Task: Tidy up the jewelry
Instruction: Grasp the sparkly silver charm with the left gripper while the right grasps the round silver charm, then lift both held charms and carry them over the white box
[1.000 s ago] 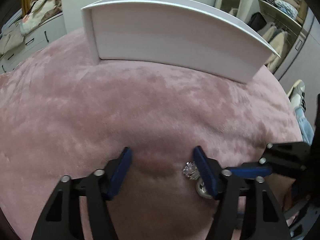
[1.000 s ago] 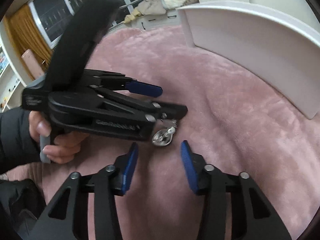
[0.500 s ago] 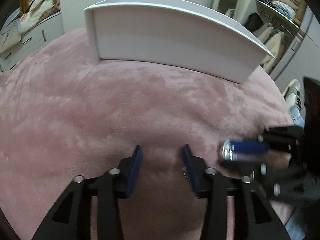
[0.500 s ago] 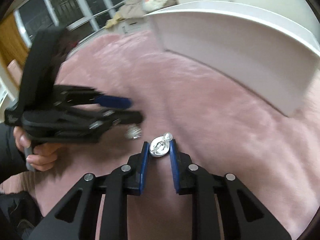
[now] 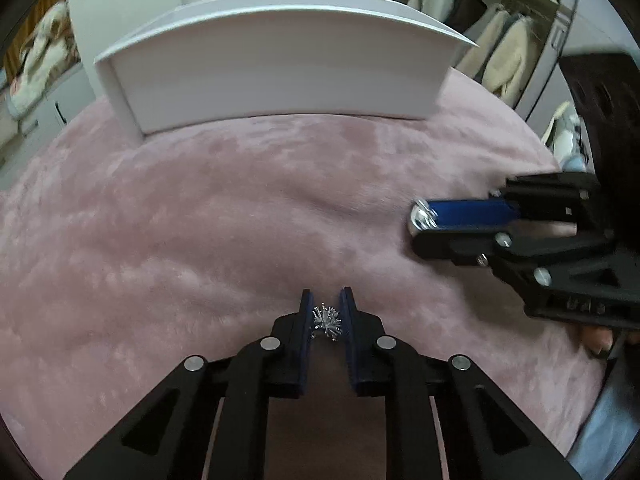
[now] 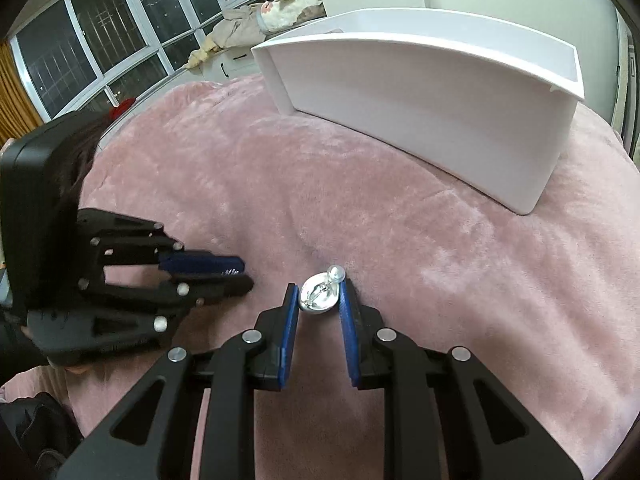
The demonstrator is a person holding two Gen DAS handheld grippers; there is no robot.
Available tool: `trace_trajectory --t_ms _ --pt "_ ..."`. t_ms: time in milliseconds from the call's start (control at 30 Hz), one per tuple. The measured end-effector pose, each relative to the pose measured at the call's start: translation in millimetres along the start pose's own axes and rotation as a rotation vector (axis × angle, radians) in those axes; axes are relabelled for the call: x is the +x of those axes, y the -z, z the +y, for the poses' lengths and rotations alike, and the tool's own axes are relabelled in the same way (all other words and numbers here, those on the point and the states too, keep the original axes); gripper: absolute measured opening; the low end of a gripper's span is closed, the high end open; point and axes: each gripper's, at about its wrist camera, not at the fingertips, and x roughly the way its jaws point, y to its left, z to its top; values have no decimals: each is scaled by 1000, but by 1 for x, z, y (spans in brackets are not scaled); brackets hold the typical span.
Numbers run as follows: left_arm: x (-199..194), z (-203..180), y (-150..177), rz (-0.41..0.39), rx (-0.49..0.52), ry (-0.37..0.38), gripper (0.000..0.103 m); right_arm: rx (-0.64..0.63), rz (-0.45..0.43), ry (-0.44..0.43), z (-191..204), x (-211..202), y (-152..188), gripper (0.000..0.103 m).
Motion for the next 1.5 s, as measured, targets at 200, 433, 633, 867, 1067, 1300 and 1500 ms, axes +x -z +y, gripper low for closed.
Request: trace_trajectory --t_ms 200,433,633,867,1067,1300,1500 --pt "-10 -14 13 -9 0 -18 18 9 -34 2 -2 -8 1 21" --pt "-31 -9 11 -31 -29 -6 18 4 -90 19 -2 -26 -3 21" --pt "-37 -7 -9 -58 -30 -14 19 17 -160 45 -7 -49 -5 21" --pt "-55 -10 -31 -112 -30 -40 19 3 -227 108 -9 -66 -8 21" --pt "-69 -13 -55 -165 -25 -64 19 -7 -313 147 -6 -84 -14 21" --pt "-80 -15 -89 -216 10 -60 19 9 -376 167 -9 -96 -21 21" --pt "-88 -17 -116 -257 24 -45 19 13 -382 185 -12 -96 -27 21"
